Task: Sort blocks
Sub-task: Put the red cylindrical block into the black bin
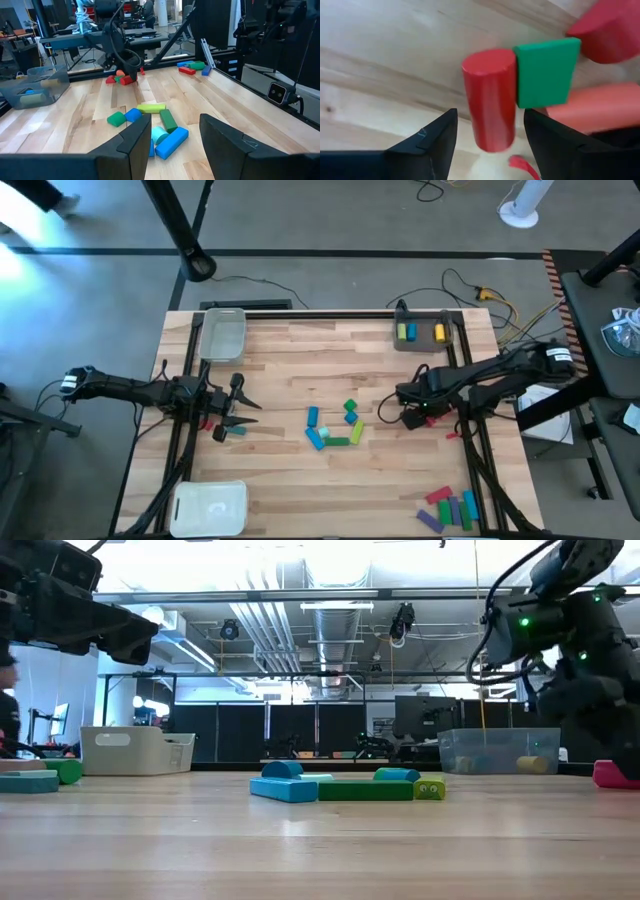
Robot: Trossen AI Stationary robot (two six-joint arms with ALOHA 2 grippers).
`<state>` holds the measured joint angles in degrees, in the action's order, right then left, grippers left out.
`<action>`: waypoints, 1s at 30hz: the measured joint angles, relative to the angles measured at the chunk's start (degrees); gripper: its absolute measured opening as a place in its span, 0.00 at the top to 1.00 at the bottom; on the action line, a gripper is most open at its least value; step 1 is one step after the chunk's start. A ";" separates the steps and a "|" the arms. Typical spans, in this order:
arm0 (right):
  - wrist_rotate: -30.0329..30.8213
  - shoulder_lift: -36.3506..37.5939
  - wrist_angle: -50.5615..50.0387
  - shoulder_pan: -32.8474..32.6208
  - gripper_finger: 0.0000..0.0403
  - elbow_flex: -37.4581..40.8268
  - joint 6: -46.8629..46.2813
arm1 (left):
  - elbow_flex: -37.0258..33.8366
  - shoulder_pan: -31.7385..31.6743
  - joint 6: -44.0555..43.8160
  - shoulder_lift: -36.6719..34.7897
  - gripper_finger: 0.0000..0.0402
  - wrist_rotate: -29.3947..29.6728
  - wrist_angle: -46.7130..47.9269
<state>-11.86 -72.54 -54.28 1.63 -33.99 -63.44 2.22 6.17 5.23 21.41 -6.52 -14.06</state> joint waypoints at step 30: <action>8.48 -3.49 -3.33 13.29 0.69 -27.32 2.18 | 0.00 0.00 0.00 0.00 0.62 -0.02 0.00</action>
<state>-3.38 -76.03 -57.61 14.92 -61.31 -61.27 2.22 6.16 5.22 21.41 -6.55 -14.06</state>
